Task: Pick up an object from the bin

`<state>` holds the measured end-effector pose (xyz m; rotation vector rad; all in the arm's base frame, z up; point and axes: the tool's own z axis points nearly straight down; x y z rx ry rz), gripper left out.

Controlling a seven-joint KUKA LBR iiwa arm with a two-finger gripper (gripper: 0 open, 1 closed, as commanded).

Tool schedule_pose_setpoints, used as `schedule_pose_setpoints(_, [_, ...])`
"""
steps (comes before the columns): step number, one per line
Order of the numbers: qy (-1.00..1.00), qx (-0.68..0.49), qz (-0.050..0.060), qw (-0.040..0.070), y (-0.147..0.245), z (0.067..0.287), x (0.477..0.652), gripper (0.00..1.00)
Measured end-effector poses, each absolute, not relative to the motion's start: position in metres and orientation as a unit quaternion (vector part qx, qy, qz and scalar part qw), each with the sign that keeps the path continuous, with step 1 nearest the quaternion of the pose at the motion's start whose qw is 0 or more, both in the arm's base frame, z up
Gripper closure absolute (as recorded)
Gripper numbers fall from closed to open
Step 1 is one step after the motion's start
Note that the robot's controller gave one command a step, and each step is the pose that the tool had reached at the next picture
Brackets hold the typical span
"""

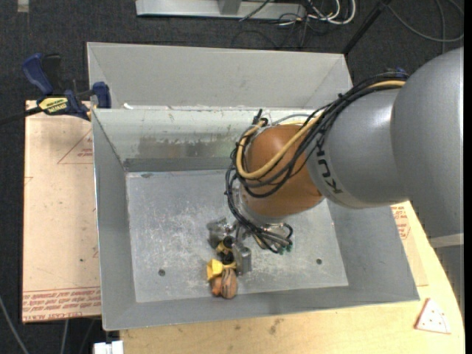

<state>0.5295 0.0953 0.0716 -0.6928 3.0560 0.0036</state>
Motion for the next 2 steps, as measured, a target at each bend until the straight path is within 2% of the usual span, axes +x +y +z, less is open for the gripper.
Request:
schedule_pose_setpoints(1, [0.975, -0.221, 0.001, 0.004, 0.095, 0.072, 0.529, 1.00])
schedule_pose_setpoints(2, [0.976, -0.216, 0.001, 0.002, 0.112, 0.213, 0.551, 1.00])
